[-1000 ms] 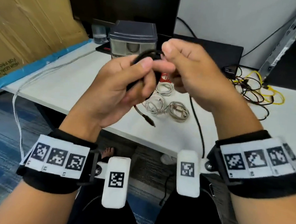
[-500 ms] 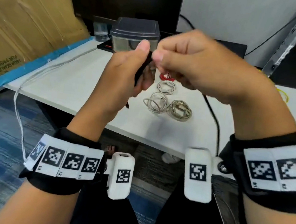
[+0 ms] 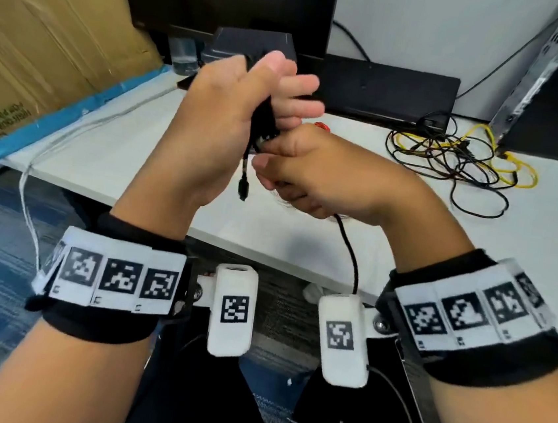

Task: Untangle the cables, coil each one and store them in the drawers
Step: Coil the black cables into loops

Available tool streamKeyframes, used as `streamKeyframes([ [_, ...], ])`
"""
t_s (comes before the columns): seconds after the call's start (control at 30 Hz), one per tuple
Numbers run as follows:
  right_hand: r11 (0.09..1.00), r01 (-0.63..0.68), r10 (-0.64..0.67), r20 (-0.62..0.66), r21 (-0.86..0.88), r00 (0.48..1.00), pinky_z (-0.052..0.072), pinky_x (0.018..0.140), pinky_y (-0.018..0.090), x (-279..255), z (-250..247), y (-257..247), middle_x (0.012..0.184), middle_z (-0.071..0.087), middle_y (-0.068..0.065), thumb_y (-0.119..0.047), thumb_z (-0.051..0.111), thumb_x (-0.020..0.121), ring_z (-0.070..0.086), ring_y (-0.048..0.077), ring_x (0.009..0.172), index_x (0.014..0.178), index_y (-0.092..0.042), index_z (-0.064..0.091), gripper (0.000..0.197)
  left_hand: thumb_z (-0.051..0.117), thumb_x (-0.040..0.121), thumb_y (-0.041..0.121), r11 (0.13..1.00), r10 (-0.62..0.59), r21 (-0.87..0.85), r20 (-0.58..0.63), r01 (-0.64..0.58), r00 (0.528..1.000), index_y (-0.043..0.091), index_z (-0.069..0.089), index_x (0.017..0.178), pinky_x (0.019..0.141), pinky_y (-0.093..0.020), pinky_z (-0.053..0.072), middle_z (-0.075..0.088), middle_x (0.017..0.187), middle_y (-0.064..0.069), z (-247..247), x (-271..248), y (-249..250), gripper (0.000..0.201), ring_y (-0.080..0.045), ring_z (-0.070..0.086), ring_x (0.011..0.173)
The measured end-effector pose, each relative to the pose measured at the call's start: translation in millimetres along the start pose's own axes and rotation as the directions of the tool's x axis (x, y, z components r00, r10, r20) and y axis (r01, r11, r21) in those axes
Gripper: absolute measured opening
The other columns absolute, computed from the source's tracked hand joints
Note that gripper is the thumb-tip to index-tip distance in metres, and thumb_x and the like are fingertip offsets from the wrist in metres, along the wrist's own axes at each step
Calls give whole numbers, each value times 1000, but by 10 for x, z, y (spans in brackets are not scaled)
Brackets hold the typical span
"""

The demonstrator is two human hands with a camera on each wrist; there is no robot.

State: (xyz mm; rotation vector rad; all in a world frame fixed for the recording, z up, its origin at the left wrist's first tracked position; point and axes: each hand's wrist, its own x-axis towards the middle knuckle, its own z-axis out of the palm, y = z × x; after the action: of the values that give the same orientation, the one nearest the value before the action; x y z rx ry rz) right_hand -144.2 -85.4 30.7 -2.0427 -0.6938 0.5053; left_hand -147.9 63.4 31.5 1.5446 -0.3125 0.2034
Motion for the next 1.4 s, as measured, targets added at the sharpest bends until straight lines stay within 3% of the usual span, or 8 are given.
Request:
streamKeyframes([
  [0.13,992,117,-117,-5,-36,993,22,39,19,-155,-209,-158,52,39,-8,-17,48,107,25,8,43,75,-7,56,34,49,103,37,954,13,298,-108,20,994,8,72,102,73,-46,59,74,84,-9,-126,7,-56,36,-27,71,79],
  [0.3,964,267,-267,-135,-23,954,18,42,20,-240,-402,-251,52,39,-10,-20,50,106,21,12,48,76,-6,54,33,34,111,32,996,-53,84,123,42,991,15,74,70,46,-32,23,47,44,-5,-89,-136,-50,60,-24,26,39],
  [0.6,878,241,-125,-288,413,949,13,46,16,-94,-226,-14,61,24,-4,-26,42,109,15,10,49,71,-22,47,39,29,109,23,941,131,-338,325,-14,937,-19,57,118,49,-16,38,52,49,-4,-135,-208,110,52,-4,41,36],
  [0.7,894,177,-114,-174,411,978,12,45,16,-81,-86,27,60,24,-5,-26,39,110,14,8,48,76,-18,44,35,20,112,24,818,206,-575,258,-21,944,-13,51,132,69,-17,55,78,100,-11,-118,-91,175,53,-6,70,72],
  [0.8,979,159,-142,-130,131,981,21,41,18,-108,-63,-14,55,29,-9,-25,44,109,21,7,47,77,-12,51,35,30,113,23,919,162,-374,76,-123,984,-10,47,140,78,-21,53,74,121,-16,-125,56,198,46,-11,72,92],
  [1.03,837,310,-392,-98,-452,915,46,64,31,-190,-392,-331,67,63,-14,-26,64,97,59,8,67,78,-14,73,24,57,95,30,947,53,318,6,-52,999,2,65,79,55,-44,45,64,66,-8,-136,128,65,33,-24,59,59],
  [1.2,818,472,-552,-216,-330,805,54,58,46,-59,-509,-322,69,68,8,-20,74,92,65,28,58,86,-4,68,18,27,110,36,993,-98,-35,238,109,966,-6,71,103,36,-24,26,60,71,-37,-81,-17,27,61,-23,24,33],
  [1.4,885,463,-448,-382,-58,808,40,59,29,139,-236,22,53,54,4,-28,55,105,52,30,54,87,11,62,44,21,111,39,941,-107,-259,384,219,917,-9,64,85,31,-24,15,44,35,2,-102,-17,-79,69,-12,12,25],
])
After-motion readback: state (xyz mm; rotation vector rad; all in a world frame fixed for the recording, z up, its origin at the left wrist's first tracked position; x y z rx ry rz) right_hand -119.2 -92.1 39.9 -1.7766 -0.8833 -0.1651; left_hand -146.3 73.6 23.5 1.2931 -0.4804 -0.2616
